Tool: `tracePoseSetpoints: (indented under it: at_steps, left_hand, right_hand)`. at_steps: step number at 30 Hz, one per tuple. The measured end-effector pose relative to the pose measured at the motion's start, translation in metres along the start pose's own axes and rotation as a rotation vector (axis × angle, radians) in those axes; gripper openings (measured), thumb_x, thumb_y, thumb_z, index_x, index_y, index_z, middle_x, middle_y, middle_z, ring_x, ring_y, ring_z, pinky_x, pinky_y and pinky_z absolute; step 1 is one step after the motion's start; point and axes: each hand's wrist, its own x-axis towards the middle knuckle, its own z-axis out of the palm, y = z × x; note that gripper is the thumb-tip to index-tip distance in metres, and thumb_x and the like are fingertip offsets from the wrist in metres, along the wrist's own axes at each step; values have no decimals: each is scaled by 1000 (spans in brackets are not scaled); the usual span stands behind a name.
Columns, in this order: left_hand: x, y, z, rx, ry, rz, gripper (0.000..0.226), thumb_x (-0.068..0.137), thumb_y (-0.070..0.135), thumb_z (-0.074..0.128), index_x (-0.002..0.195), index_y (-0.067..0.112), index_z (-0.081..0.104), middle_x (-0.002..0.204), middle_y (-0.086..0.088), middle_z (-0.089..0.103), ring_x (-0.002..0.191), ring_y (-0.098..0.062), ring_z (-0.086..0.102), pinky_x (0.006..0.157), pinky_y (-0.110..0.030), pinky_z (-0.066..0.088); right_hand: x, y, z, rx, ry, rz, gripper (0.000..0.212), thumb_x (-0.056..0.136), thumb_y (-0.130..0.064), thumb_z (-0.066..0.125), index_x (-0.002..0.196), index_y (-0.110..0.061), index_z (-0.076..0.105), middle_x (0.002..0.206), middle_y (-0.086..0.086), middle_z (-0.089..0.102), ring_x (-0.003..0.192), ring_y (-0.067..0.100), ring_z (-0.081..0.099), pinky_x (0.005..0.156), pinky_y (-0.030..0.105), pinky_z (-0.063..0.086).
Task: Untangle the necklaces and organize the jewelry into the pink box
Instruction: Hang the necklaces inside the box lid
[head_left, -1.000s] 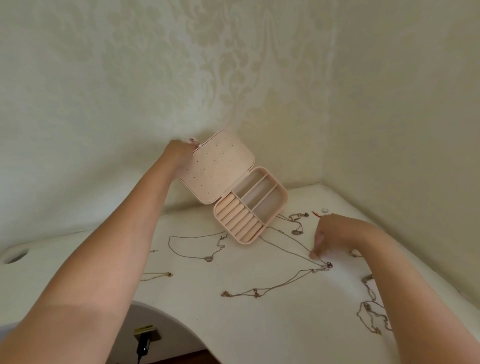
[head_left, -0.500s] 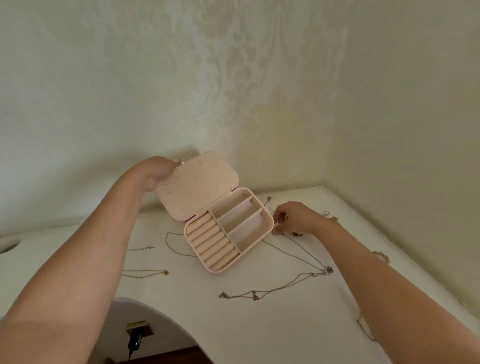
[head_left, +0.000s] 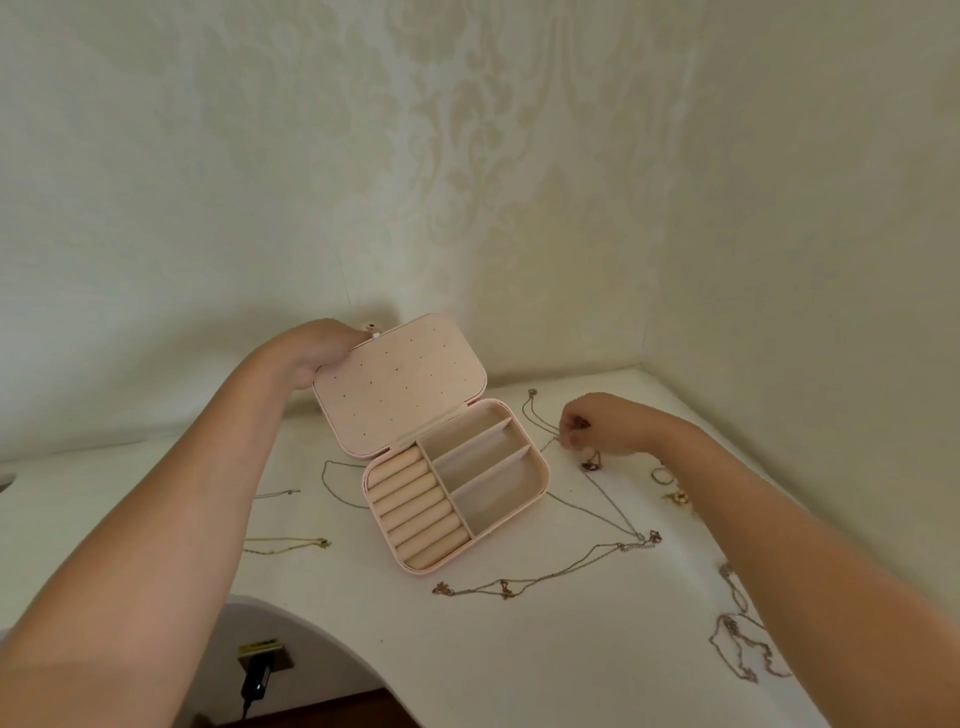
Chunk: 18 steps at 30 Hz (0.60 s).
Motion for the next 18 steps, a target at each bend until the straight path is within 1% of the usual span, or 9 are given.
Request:
tracePoseSetpoints:
  at_steps: [3,5,7,8,10,12,14,16,18]
  left_hand:
    - [3,-1,-2,33,6,47,24,91,22,54,68,17,49,67,-2,45,56,-18,40,53,-26,25]
    - [2,3,0,69,14,69,22,86,26,56,68,18,48,67,-1,44,57,-18,38,52,-26,23]
    - [2,7,5,85,18,88,20,78,34,59,71,17,50,68,-2,45,58,-19,39,52,-26,24]
    - [2,8,7,92,20,98,22,78,36,59,73,16,51,69,-3,45,59,-20,39,52,-26,24]
    - [3,12,14,98,11,119,22,88,33,57,76,15,53,70,-4,45,58,-20,39,52,-26,25]
    - [4,15,22,107,-2,131,25,91,33,54,73,15,51,66,-3,43,55,-19,37,51,-26,24]
    - [6,18,35,119,-11,154,30,91,36,55,70,15,51,63,-3,42,54,-18,36,51,-26,23]
    - [8,20,51,112,-28,203,36,91,39,57,66,14,50,59,-4,38,51,-17,33,50,-26,21]
    - [10,21,69,111,-49,264,43,91,39,58,59,16,40,54,-1,30,45,-15,27,48,-25,17]
  right_hand:
    - [-11,-2,-14,478,59,-97,8,89,-4,60,84,-10,59,81,3,69,74,13,62,73,21,49]
    - [-18,-6,-27,660,50,-152,8,88,1,60,87,-7,60,79,5,69,74,13,64,73,21,52]
    - [-25,-12,-40,739,27,-196,10,87,4,59,92,-5,61,77,4,68,72,11,65,73,19,52]
    - [-29,-15,-47,775,24,-212,11,87,5,59,93,-4,62,76,3,68,71,11,65,74,19,53]
    - [-36,-21,-61,859,39,-233,12,88,5,57,93,-4,63,74,4,67,69,14,64,75,22,53]
    - [-44,-26,-74,918,57,-253,14,89,5,54,93,-5,64,74,4,64,67,15,60,75,25,52]
    - [-49,-33,-85,951,82,-263,18,90,5,50,92,-5,65,74,4,61,61,13,52,67,24,49]
    - [-54,-41,-96,968,117,-258,22,90,6,47,91,-5,66,72,2,60,58,11,41,54,18,40]
    - [-58,-49,-105,913,140,-246,21,89,4,50,93,-6,68,72,0,61,59,10,33,48,15,31]
